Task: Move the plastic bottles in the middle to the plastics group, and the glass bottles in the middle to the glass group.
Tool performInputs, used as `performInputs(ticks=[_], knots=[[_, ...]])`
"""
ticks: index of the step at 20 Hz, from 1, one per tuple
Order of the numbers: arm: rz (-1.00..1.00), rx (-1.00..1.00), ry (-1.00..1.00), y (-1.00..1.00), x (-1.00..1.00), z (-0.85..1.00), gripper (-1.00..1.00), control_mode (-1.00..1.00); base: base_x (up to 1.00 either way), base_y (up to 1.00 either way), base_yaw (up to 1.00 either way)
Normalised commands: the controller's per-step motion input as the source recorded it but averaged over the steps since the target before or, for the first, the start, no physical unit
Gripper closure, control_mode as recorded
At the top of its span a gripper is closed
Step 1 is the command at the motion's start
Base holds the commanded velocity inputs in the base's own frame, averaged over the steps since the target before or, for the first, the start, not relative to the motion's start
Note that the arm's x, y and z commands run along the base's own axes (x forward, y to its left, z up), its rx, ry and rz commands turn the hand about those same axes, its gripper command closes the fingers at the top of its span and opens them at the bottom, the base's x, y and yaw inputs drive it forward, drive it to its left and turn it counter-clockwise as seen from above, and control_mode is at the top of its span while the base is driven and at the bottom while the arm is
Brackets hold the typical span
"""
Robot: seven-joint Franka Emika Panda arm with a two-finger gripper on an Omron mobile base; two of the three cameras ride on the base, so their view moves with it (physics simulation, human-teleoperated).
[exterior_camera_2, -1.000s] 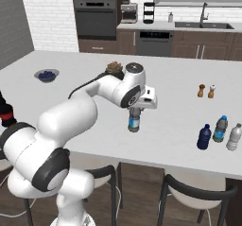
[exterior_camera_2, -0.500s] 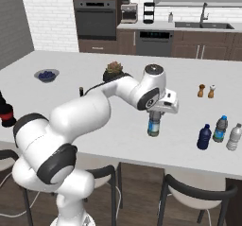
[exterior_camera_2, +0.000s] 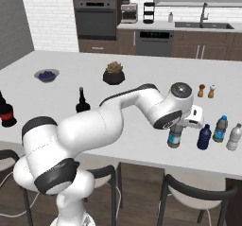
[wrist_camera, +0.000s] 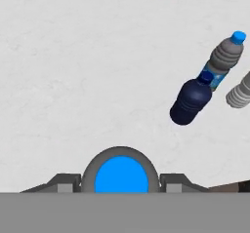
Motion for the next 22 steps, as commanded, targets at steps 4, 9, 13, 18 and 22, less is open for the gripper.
performInputs(ticks=[4,9,13,18,22], knots=[[0.00,-0.03,0.00,-0.73,-0.07,-0.03,1.00,-1.00,0.00,0.00,0.00],[0.00,-0.06,0.00,-0.69,0.00,-0.06,1.00,-1.00,0.00,0.00,0.00],[0.00,-0.05,0.01,-0.55,0.00,-0.15,1.00,-1.00,0.00,0.00,0.00],[0.00,0.00,0.00,-0.52,0.02,-0.03,1.00,-1.00,0.00,0.00,0.00],[0.00,0.00,0.00,-0.36,0.06,-0.09,1.00,-1.00,0.00,0.00,0.00]])
